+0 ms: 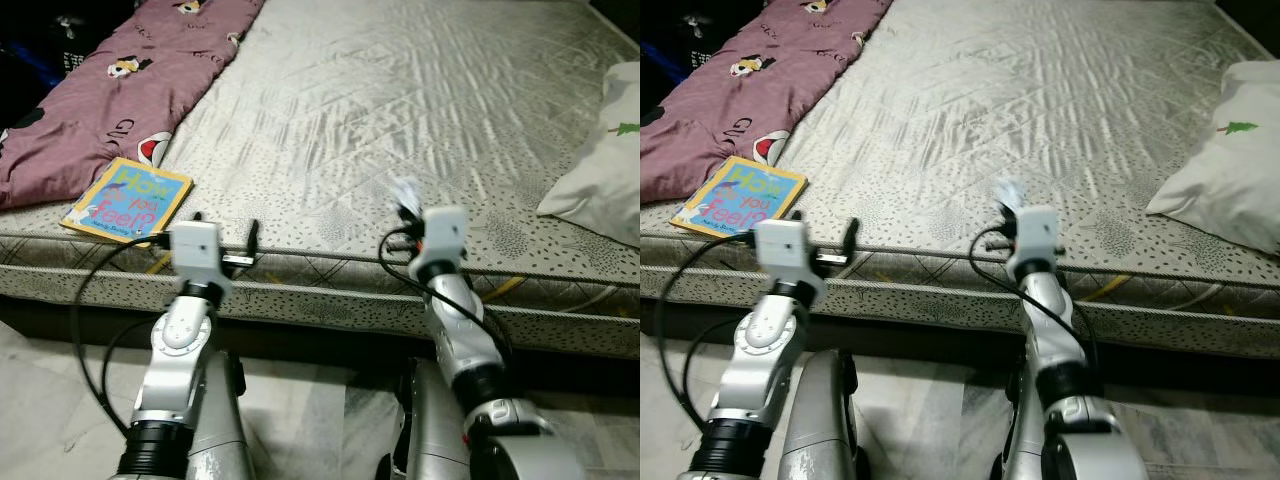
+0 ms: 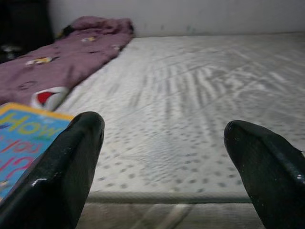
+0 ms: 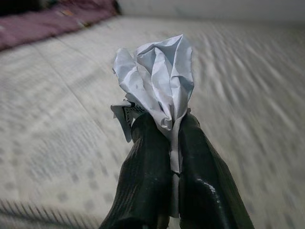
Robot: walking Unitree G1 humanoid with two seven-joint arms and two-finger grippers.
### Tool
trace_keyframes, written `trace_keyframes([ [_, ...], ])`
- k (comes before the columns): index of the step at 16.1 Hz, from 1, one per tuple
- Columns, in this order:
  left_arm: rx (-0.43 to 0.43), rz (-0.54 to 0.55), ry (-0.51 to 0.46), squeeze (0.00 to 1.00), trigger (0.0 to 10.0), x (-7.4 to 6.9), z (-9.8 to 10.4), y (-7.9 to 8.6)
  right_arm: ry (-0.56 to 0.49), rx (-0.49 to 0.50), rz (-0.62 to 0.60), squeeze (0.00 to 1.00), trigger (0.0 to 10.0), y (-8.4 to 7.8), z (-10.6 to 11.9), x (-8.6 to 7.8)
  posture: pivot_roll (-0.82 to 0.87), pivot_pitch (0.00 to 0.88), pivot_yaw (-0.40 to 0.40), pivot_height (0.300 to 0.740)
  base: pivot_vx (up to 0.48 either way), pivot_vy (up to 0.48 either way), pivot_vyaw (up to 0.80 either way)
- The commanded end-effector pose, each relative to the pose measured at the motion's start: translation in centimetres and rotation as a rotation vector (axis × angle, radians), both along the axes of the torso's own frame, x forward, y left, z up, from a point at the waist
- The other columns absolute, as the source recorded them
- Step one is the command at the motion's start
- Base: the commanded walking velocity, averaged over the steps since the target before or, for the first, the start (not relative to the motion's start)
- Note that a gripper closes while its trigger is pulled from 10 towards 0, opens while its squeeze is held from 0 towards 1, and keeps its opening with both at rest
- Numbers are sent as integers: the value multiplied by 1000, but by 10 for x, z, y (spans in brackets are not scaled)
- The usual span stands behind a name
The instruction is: Clean up the room
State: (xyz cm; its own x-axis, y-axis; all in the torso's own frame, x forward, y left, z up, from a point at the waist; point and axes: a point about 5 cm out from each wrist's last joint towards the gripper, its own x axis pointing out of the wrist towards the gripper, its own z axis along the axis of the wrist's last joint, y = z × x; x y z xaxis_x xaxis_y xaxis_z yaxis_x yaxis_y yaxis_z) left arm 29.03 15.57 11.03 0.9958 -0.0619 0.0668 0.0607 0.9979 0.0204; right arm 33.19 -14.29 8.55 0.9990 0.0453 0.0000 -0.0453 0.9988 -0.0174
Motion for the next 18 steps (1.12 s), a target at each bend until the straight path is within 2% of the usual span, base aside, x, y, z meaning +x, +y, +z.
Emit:
trace_keyframes([
  [1, 7, 12, 24, 0, 10000, -2, -6, 2, 10, 20, -12, 0, 10000, 2, 0, -1, 107, 0, 0, 489, 0, 0, -800],
  [3, 17, 18, 20, 0, 10000, -6, -9, 0, -3, -9, 33, 0, 10000, 7, -2, -9, 94, 0, 4, 489, 0, 0, -800],
  [6, -4, 20, -1, 0, 10000, -11, -9, 2, -17, -15, 33, 0, 10000, 1, -2, -21, 92, 0, 2, 489, 0, 0, -800],
  [8, 19, 38, -9, 0, 10000, -19, -9, 9, -54, -39, 39, 0, 10000, -6, 3, -38, 86, 0, 3, 489, 0, 0, -800],
  [10, 33, 39, 17, 0, 10000, -20, -14, 8, -24, -13, 13, 0, 10000, -9, -2, -43, 86, 0, 7, 489, 0, 0, -800],
  [13, 30, 26, 11, 0, 10000, -17, -11, 6, -23, -5, 15, 0, 10000, -8, -1, -43, 87, 0, 14, 489, 0, 0, 0],
  [14, 28, 14, 7, 0, 10000, -16, -10, 2, -21, -9, 45, 0, 10000, -3, -1, -43, 88, 0, 16, 489, 0, 0, 0],
  [18, 25, 5, 14, 0, 10000, -19, -11, -1, -8, -37, 91, 0, 10000, 2, 3, -47, 92, 0, 10, 489, 0, 0, 0],
])
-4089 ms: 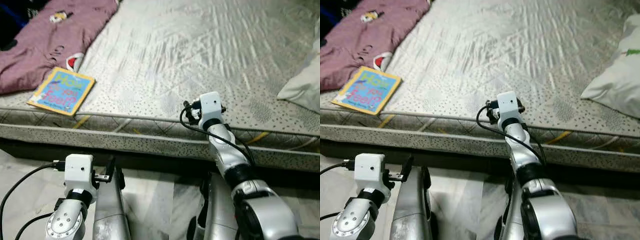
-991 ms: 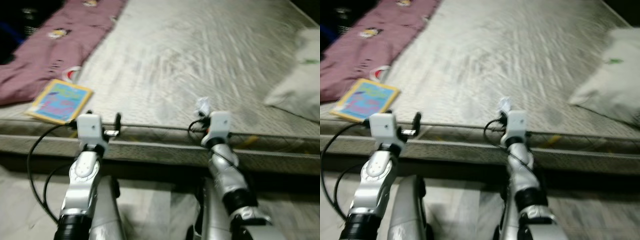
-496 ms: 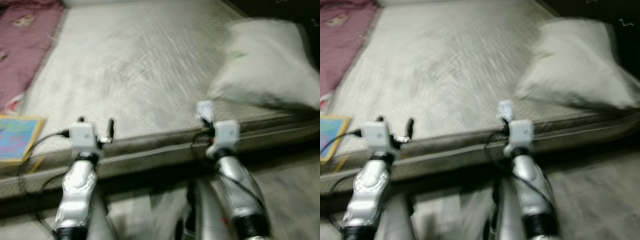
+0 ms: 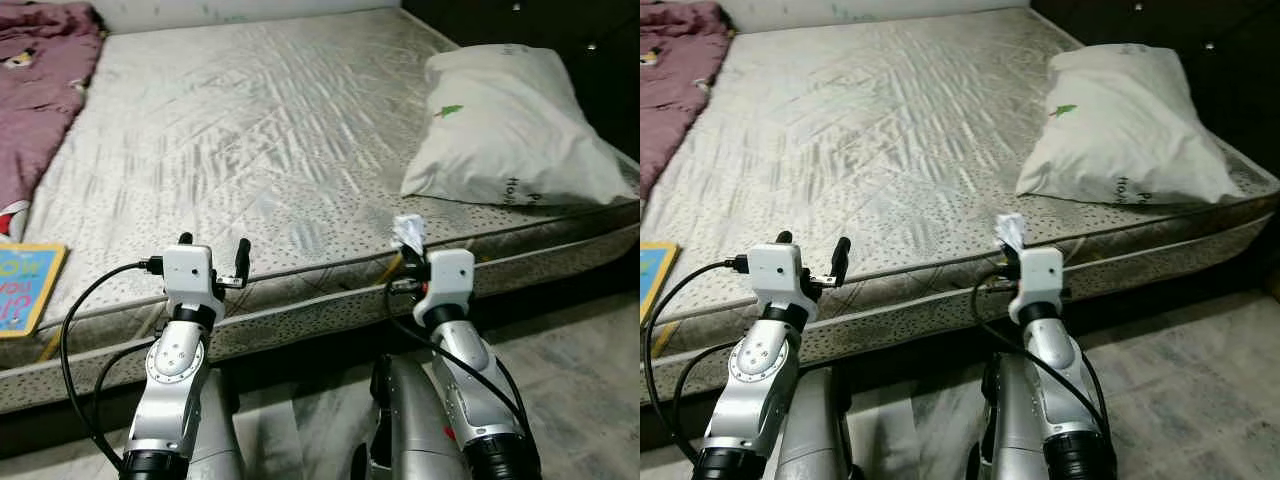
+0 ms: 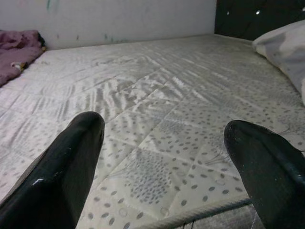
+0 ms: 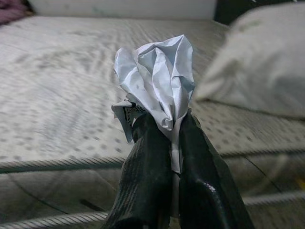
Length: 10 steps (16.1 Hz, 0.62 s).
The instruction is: Clean up the room
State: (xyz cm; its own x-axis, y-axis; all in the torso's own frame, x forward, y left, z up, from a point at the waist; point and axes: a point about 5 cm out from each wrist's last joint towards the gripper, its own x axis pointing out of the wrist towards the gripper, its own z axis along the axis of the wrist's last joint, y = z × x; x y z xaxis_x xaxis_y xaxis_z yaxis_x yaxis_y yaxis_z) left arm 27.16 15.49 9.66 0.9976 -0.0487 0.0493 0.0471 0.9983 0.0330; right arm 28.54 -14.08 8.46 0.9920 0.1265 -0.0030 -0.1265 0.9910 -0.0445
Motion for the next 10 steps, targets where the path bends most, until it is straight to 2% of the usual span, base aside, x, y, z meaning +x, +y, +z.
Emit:
trace_keyframes([
  [1, 7, -12, -5, 0, 10000, 0, 3, -1, -8, -4, 12, 0, 10000, 0, 4, -1, 91, 0, 6, 489, 0, 0, 0],
  [5, -13, -35, -16, 0, 10000, -1, 5, -4, -19, -5, 68, 0, 10000, 6, 10, -1, 85, 0, -4, 489, 0, 0, 0],
  [10, -33, -66, -24, 0, 10000, -2, 5, -7, -2, -1, 69, 0, 10000, 7, 8, 0, 89, 0, -6, 489, 356, 0, 0],
])
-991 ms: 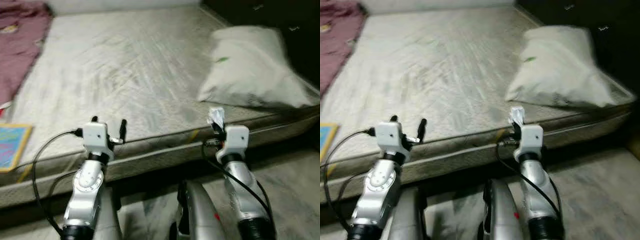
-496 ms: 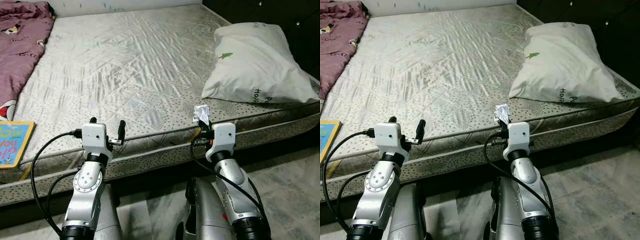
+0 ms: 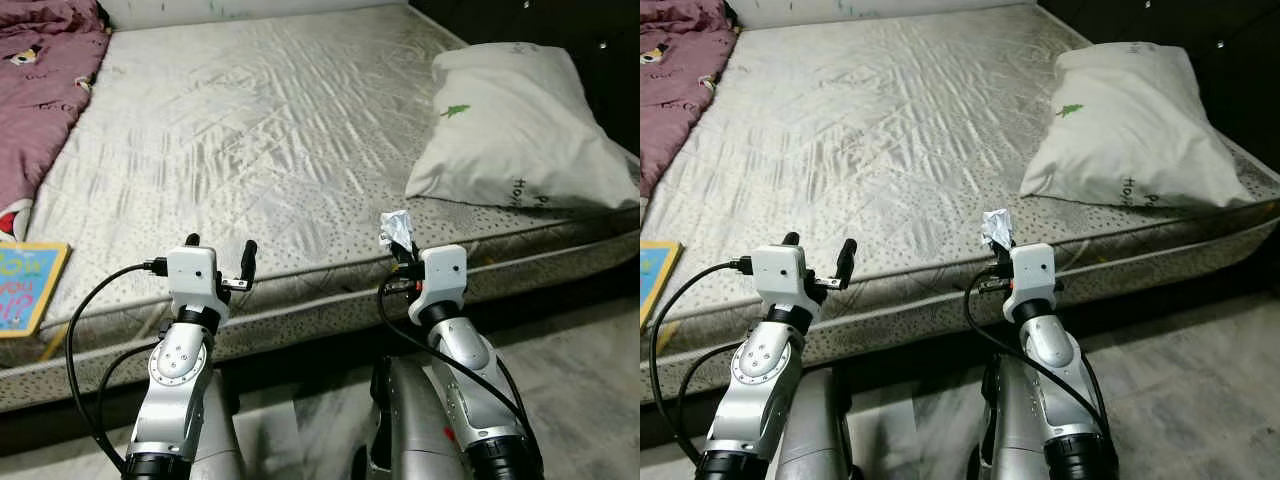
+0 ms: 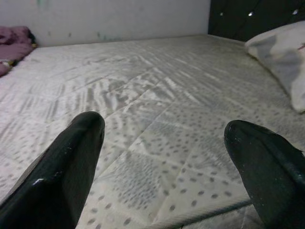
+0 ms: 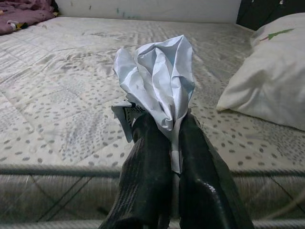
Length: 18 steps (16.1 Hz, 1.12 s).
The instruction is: Clean up the room
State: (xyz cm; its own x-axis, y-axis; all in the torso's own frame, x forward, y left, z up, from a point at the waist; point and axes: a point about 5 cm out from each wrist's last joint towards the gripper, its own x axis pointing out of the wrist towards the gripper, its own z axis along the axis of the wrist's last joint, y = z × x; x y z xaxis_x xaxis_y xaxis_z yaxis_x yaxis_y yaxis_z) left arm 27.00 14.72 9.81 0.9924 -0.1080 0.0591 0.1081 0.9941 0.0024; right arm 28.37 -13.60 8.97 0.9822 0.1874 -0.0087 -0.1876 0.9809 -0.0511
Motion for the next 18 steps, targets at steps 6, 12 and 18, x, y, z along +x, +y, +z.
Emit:
trace_keyframes([
  [6, -5, 6, -3, 0, 10000, 1, 3, 1, 3, 3, -11, 0, 10000, 2, 2, 3, 91, 0, -1, 489, 160, 0, 0],
  [12, -1, 3, 9, 0, 10000, 1, 1, 0, -7, 6, -36, 0, 10000, -3, 3, 3, 88, 0, 2, 489, 0, 0, 0],
  [18, -4, -10, 18, 0, 10000, 0, 0, -2, -5, 10, -42, 0, 10000, -4, 3, 3, 83, 0, 3, 569, 0, 0, 0],
])
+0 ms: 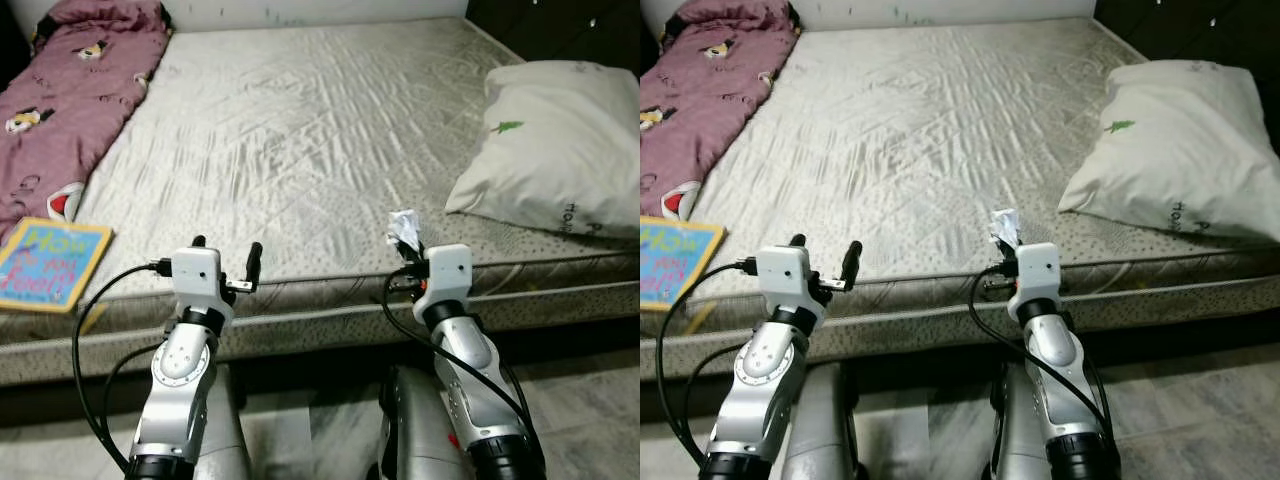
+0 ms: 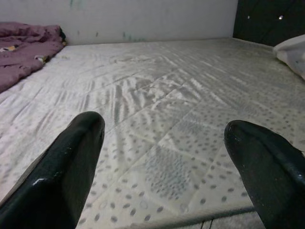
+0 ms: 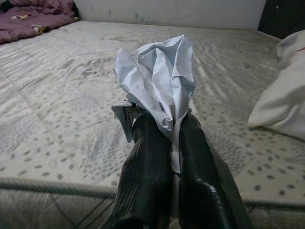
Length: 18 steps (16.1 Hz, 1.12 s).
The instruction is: Clean up the room
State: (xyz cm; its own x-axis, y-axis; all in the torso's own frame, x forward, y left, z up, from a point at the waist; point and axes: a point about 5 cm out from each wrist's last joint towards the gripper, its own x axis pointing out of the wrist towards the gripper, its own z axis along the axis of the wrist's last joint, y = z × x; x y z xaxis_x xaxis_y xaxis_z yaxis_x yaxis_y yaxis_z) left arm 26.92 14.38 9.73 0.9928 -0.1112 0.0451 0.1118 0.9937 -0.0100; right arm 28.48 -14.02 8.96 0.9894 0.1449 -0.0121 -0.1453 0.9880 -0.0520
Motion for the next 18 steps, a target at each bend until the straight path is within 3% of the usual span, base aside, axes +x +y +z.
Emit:
trace_keyframes([
  [1, 7, -7, 5, 0, 10000, 1, 1, 1, -7, 12, 0, 0, 10000, 0, 3, 1, 83, 0, 3, 584, 0, 0, 0],
  [9, 11, 2, 7, 0, 10000, 1, -2, 4, -7, 21, -16, 0, 10000, 0, 2, 2, 60, 0, 20, 684, 0, 0, 0],
  [13, 25, -8, 10, 0, 10000, 5, -1, 0, 1, 4, -47, 0, 10000, -8, 0, 1, 57, 0, 25, 739, 0, 0, 0],
  [15, 30, -1, 10, 0, 10000, 6, -1, 1, 13, -60, -89, 0, 10000, -10, -2, 2, 62, 0, 25, 740, 0, 0, 0],
  [18, 32, 10, 14, 0, 10000, 6, -2, 2, 27, -54, -96, 0, 10000, -11, -5, 4, 70, 0, 18, 740, 0, 0, 0],
])
